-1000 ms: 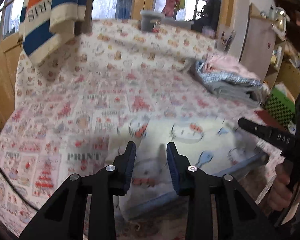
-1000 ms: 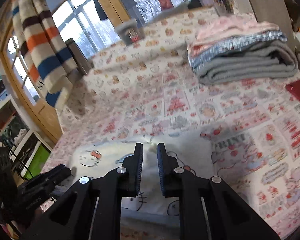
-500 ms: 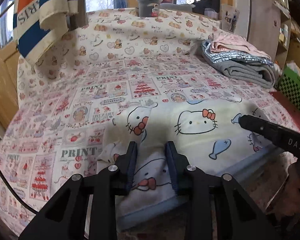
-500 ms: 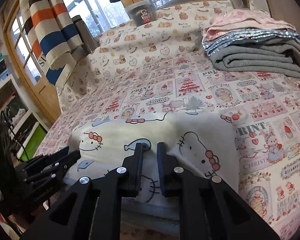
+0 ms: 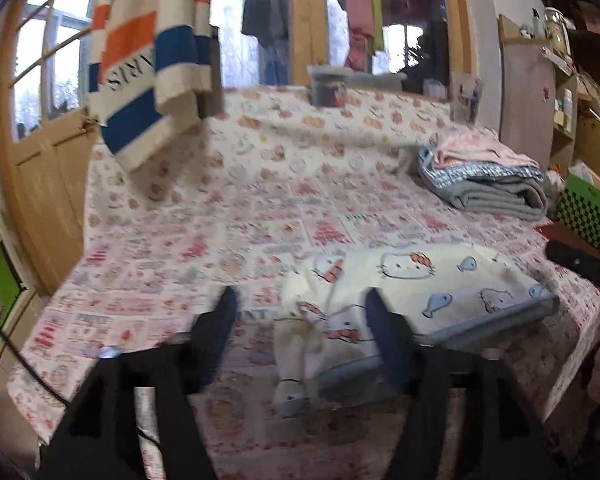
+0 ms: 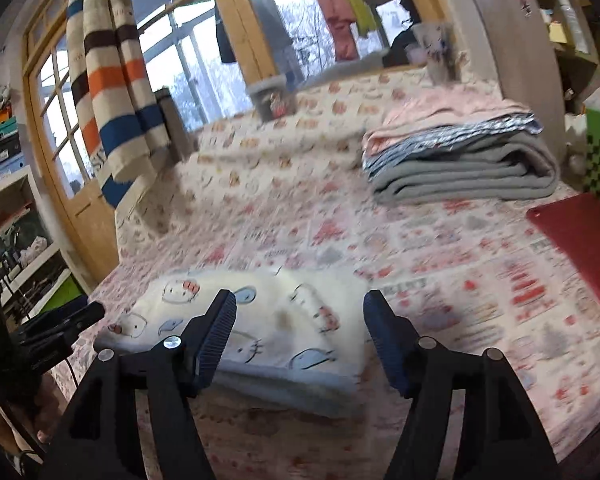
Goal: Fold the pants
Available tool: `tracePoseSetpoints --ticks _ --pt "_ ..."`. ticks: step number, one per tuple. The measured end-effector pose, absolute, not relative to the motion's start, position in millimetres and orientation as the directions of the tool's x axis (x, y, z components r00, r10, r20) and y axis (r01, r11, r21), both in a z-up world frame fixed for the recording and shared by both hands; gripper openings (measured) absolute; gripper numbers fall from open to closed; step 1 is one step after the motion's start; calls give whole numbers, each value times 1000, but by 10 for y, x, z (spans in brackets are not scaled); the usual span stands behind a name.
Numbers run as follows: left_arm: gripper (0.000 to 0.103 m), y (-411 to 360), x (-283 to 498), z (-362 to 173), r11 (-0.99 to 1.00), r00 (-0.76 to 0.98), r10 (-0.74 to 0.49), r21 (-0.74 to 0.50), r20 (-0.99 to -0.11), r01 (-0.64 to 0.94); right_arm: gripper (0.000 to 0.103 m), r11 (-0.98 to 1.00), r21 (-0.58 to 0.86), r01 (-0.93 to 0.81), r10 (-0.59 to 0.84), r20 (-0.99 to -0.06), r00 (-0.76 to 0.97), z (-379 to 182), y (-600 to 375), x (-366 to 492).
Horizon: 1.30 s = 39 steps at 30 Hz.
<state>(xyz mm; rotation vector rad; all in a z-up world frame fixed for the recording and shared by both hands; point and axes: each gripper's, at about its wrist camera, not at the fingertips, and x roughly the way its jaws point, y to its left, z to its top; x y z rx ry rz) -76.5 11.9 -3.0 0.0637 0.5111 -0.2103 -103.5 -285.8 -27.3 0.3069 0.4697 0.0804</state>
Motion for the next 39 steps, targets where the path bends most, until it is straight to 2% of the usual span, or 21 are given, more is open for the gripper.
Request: tracePoseSetpoints --ticks 1,3,5,8,13,16,20,24,31,33,34,35,37,39 --pt "83 148 -774 -19 979 859 -175 6 -482 203 71 948 319 0 143 -427 893 -261 -2903 -1050" --pt "90 181 -768 -11 982 863 -166 2 -476 190 80 939 343 12 142 -422 895 -262 -2989 -1061" --pt "102 192 -734 -39 983 857 -158 4 -491 184 80 932 361 25 145 -437 888 -301 -3048 -1047" --pt "102 207 -655 -128 983 827 -163 -16 -539 183 80 923 384 18 177 -467 867 -398 -3070 -985" --pt "102 247 -522 -338 974 733 -222 -122 -643 188 80 925 377 31 186 -525 831 -578 -2979 -896" --pt "102 255 -562 -393 967 719 -252 -155 -648 200 80 927 373 38 186 -545 817 -655 -2936 -904" --pt "102 208 -599 -429 952 692 -306 -192 -653 240 80 896 443 13 271 -571 775 -759 -2908 -918" --pt "102 184 -542 -495 927 651 -374 -267 -661 261 80 879 476 -6 306 -555 774 -770 -2878 -912" --pt "102 219 -533 -483 905 671 -417 -350 -614 242 80 805 593 -16 386 -504 773 -772 -2928 -793" --pt "102 240 -522 -479 889 669 -440 -397 -599 229 72 783 620 -38 437 -507 743 -784 -2876 -727" --pt "93 243 -527 -475 887 674 -439 -408 -595 218 71 774 631 -43 450 -502 738 -786 -2849 -709" --pt "74 240 -529 -473 889 680 -430 -410 -593 205 68 766 642 -37 452 -498 740 -794 -2831 -701" --pt "52 196 -518 -482 902 686 -404 -388 -605 188 64 768 640 -12 430 -502 751 -808 -2815 -680" --pt "51 156 -502 -491 915 703 -378 -360 -603 184 60 762 647 5 416 -496 762 -820 -2826 -656"
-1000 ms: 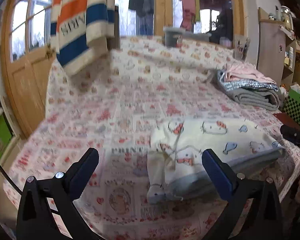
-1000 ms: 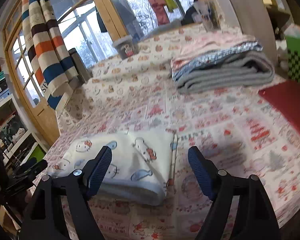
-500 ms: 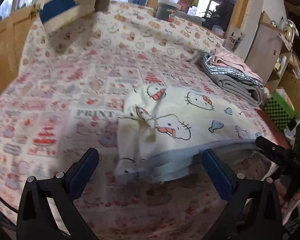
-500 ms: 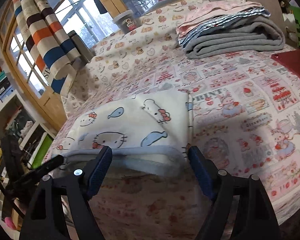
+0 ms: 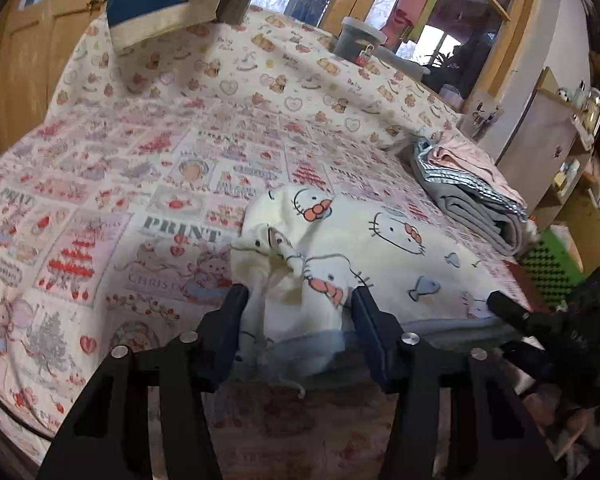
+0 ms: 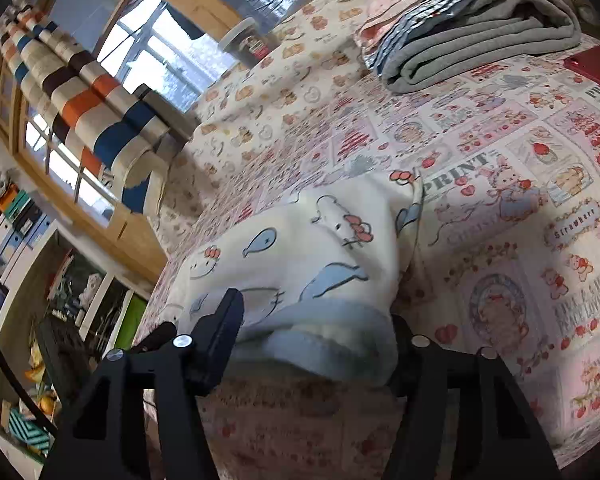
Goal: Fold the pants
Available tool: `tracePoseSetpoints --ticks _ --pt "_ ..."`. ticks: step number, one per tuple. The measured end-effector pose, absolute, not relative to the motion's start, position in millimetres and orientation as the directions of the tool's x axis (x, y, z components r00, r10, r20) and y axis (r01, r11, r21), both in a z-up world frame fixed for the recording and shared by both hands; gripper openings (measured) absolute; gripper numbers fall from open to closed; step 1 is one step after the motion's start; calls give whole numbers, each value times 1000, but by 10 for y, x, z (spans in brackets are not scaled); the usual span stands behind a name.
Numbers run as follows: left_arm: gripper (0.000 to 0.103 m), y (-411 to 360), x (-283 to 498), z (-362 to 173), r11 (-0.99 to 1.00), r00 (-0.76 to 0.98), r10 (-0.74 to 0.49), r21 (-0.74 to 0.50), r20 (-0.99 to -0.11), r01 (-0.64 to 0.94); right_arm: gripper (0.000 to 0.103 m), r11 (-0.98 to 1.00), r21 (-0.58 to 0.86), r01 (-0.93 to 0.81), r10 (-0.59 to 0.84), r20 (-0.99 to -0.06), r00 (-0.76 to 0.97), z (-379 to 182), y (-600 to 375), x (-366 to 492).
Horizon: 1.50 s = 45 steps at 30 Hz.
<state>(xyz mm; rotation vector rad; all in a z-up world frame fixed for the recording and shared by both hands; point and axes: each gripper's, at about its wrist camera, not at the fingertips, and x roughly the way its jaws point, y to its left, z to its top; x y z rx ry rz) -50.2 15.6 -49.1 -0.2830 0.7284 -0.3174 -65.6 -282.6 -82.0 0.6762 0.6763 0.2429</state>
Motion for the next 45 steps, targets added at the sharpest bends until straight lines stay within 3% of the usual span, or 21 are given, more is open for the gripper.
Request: tracePoseSetpoints --ticks 3,4,5,7,8,9,10,11,14,17,29,36,45 --pt "56 114 -477 -500 920 715 -368 -343 -594 188 59 746 666 14 412 -479 775 -822 -2852 -649" --pt "63 92 -471 -501 922 716 -366 -334 -594 195 58 747 664 15 408 -477 778 -825 -2861 -659" --pt "70 68 -466 -498 922 713 -372 -327 -595 208 55 751 660 20 399 -478 782 -830 -2856 -669" --pt "72 -5 -463 -490 928 711 -363 -298 -602 222 46 751 659 39 380 -480 791 -853 -2875 -693" --pt "67 -28 -466 -489 936 716 -345 -281 -606 213 38 746 664 48 375 -479 793 -871 -2904 -707" --pt "56 -55 -470 -486 944 725 -324 -259 -609 204 30 743 666 58 369 -481 795 -885 -2924 -711" --pt "24 -82 -475 -488 949 728 -310 -240 -611 203 27 740 670 65 365 -480 798 -898 -2945 -716" --pt "17 -102 -479 -491 948 726 -315 -237 -611 211 22 738 671 64 363 -476 801 -907 -2953 -720" --pt "12 -165 -551 -436 954 754 -299 -185 -585 235 15 773 633 46 345 -480 807 -872 -2894 -740" --pt "12 -210 -636 -354 959 788 -279 -122 -549 254 13 831 556 8 303 -465 832 -732 -2786 -806" --pt "11 -242 -678 86 950 838 -303 -75 -453 303 12 945 319 -65 188 -369 910 -160 -2580 -973" --pt "11 -399 -646 470 939 868 -332 -38 -369 342 12 960 269 -70 149 -286 947 221 -2714 -1020" --pt "11 -993 -177 862 892 838 -436 -31 -327 452 12 975 223 0 51 -224 973 733 -3324 -683"
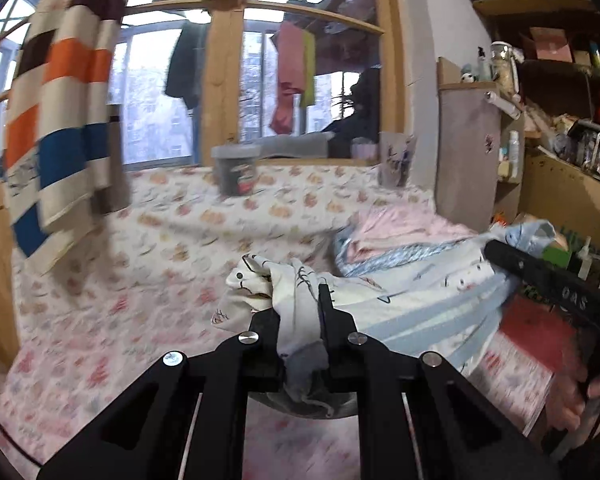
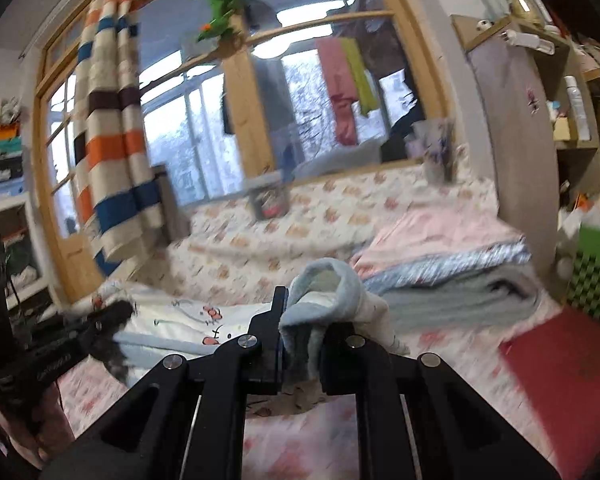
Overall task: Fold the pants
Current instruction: 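Carry the folded pants with both tools onto the stack of clothes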
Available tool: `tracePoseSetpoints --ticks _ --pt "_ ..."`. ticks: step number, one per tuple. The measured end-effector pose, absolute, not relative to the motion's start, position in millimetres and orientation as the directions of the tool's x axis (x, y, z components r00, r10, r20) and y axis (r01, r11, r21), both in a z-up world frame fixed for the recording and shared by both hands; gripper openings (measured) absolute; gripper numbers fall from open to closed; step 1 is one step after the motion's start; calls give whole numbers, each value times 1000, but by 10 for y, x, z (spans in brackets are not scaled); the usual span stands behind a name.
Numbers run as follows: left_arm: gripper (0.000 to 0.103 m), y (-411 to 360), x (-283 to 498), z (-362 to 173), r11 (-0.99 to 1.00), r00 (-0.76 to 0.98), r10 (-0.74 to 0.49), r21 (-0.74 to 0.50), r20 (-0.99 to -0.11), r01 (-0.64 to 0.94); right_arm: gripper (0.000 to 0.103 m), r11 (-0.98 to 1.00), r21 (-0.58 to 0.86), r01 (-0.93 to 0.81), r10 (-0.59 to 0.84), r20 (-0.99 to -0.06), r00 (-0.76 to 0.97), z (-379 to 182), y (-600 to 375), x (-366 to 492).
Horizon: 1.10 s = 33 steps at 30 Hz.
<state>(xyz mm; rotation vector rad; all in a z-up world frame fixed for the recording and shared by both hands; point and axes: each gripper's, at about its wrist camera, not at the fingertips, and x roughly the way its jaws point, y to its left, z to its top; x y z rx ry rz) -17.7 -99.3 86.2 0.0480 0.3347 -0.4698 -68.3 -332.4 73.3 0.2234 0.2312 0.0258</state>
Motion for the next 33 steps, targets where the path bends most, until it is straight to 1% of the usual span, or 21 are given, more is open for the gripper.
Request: tracePoseSetpoints --ticks 3,7,10,13,16,18,21,22,24,25,27,28,29,31,32,33 --pt "11 -1265 14 987 878 840 -460 -9 -288 478 12 983 182 16 22 -206 978 942 -3598 -502" --pt "11 -1632 423 1209 852 812 -514 -57 -277 520 12 986 129 101 -72 -210 975 1171 -3939 -150" --pt "11 -2009 764 1270 868 832 -480 -15 -279 496 12 981 113 158 -133 -206 970 1291 -4198 162" --pt "11 -2346 1110 1245 871 835 -471 -1 -286 491 12 971 126 203 -169 -235 957 1367 -4489 532" --pt "11 -2648 1474 1306 874 837 -468 -10 -283 486 12 964 88 253 -225 -244 943 1483 -4715 914" --pt "11 -2812 1657 1369 876 843 -467 -9 -265 483 12 957 65 282 -261 -223 939 1601 -4871 1139" --pt "11 -2982 1842 1413 876 856 -470 4 -217 482 12 947 71 313 -294 -197 935 1691 -5097 1372" --pt "12 -3027 1897 1370 874 852 -474 4 -222 487 12 945 79 316 -296 -197 935 1664 -5162 1434" --pt "12 -3146 2053 1161 865 828 -476 11 -296 501 12 937 82 340 -313 -236 920 1479 -5298 1616" --pt "12 -3200 2133 998 857 809 -475 26 -345 515 12 933 85 350 -314 -285 906 1302 -5356 1728" --pt "12 -3258 2289 602 858 781 -434 57 -449 510 12 925 85 370 -302 -428 852 901 -5424 1940" --pt "12 -3253 2322 434 854 765 -428 62 -481 517 12 925 95 367 -288 -451 845 786 -5429 1942" --pt "14 -3230 2318 302 845 753 -434 66 -494 531 12 930 92 356 -280 -450 848 706 -5413 1907" --pt "19 -3202 2261 194 842 759 -427 90 -492 532 14 938 33 345 -301 -417 858 621 -5336 1791" --pt "24 -3224 2225 199 839 760 -421 105 -495 533 23 938 -4 348 -319 -406 856 591 -5303 1750" --pt "28 -3233 2202 222 841 765 -411 119 -496 528 35 926 -41 376 -360 -403 841 570 -5284 1730"
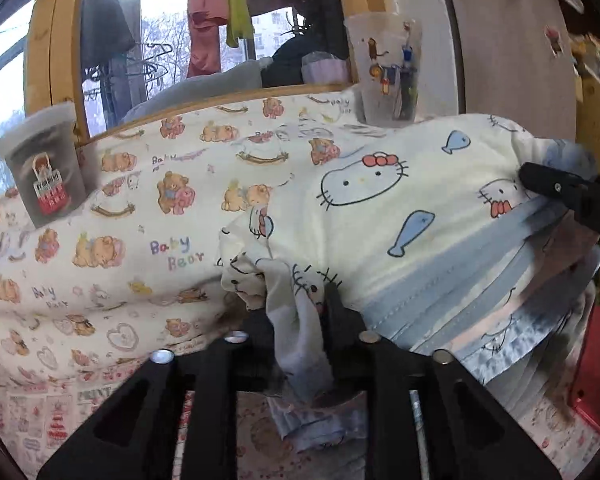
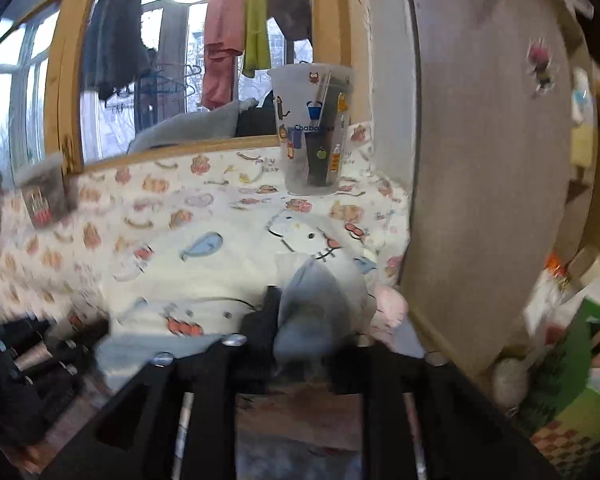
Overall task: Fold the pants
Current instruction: 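Carry the folded pants with both tools onto the stack of clothes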
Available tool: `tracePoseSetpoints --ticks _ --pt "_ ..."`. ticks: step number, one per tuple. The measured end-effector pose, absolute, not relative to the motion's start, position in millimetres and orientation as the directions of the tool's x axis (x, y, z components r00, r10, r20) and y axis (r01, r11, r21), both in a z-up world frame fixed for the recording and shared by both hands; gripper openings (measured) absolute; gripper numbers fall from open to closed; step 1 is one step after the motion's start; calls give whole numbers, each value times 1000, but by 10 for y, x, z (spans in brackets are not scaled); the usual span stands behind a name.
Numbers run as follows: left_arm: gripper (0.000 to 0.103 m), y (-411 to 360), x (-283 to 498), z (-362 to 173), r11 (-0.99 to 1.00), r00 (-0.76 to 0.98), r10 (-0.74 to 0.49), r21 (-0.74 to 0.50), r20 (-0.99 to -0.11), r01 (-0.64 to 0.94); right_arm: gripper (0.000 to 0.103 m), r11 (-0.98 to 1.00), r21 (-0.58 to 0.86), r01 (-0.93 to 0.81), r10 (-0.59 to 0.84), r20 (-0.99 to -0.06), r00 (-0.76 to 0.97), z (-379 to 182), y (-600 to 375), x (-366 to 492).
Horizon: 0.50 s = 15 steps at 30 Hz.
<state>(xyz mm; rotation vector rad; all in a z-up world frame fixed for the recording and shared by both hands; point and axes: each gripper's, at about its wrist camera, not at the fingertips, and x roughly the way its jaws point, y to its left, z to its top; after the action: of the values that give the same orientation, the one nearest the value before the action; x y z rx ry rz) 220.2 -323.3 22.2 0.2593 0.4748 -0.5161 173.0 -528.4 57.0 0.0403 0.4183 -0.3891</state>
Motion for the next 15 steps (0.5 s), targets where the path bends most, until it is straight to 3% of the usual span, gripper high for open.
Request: tracePoseSetpoints --ticks 2,5,10,15 --pt "45 -3230 2173 284 848 772 -405 116 -490 518 48 903 -81 421 -417 -396 818 544 -5249 1651" --pt "66 -3158 2170 365 856 776 -403 99 -485 507 52 901 -69 428 -418 -396 818 546 -5288 1525" --pt "72 -2932 2094 532 876 804 -424 39 -417 482 58 903 -5 429 -402 -360 842 634 -5323 1202" --pt "77 -2711 1807 748 894 861 -412 52 -299 446 75 911 5 413 -393 -299 870 746 -5120 1045"
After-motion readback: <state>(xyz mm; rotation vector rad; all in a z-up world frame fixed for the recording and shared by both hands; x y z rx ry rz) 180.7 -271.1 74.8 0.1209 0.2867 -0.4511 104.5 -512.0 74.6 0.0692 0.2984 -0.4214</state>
